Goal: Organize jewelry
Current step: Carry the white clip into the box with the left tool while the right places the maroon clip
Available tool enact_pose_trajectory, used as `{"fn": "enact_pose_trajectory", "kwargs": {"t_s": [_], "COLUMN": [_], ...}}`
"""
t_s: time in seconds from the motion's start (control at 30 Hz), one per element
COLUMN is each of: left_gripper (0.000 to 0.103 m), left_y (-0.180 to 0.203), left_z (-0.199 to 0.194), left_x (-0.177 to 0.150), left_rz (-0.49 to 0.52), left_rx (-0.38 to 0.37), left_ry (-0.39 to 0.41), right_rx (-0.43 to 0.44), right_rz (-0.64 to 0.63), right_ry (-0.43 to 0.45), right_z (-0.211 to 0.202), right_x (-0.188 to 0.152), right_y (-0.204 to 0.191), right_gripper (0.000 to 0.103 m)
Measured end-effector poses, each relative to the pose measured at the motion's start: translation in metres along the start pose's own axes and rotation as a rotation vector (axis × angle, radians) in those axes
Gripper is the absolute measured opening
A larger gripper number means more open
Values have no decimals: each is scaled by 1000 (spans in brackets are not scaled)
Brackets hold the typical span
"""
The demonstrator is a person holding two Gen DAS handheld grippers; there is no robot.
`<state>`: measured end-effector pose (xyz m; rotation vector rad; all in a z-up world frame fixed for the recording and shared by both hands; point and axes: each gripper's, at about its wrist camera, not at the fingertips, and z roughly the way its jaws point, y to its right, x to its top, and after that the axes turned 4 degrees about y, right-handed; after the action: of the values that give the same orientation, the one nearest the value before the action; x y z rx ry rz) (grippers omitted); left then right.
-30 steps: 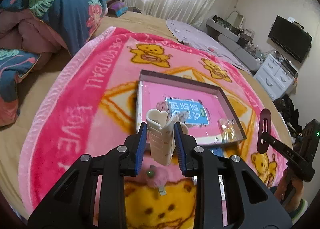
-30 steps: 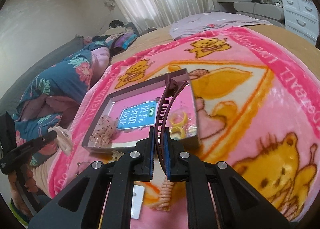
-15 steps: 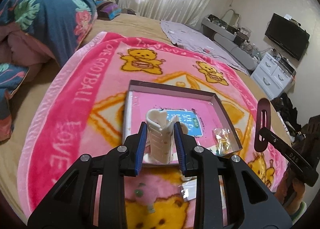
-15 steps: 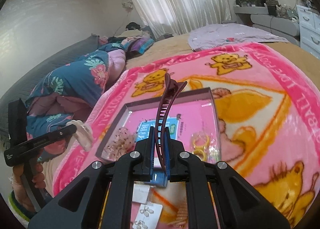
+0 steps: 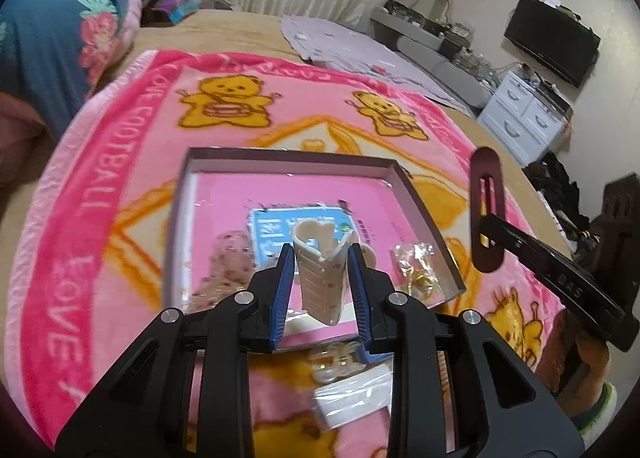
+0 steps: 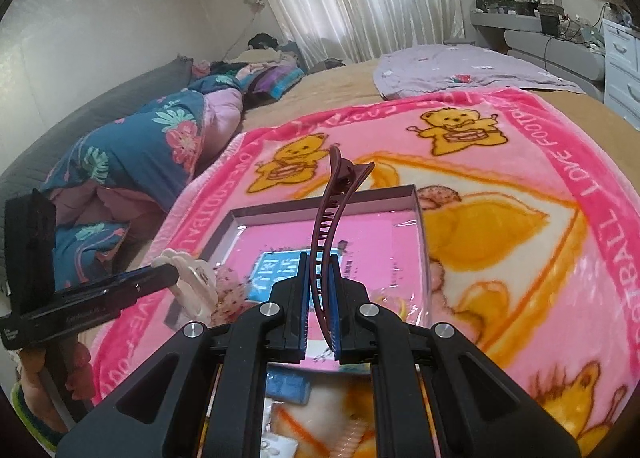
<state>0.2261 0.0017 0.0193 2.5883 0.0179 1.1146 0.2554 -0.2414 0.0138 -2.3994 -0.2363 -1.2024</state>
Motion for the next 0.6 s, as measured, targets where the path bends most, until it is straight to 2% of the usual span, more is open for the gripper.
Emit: {"fn": "enact_pose_trajectory", "kwargs": {"t_s": [0.27,0.6], "left_gripper": [20,20], "left_y": [2,-10], "left_z": [34,61], "left_x": [-8,-20], "left_rz": [-19,-36], "left_rx": [-56,-34], "left_ry": [-54,-108], "right_rx": [-20,-33], "right_rz": [19,33], "right_ry": [-85,-161], "right_z": [39,76], "right_x": [2,1], "right_y": [18,29], "right_gripper": [8,8]}}
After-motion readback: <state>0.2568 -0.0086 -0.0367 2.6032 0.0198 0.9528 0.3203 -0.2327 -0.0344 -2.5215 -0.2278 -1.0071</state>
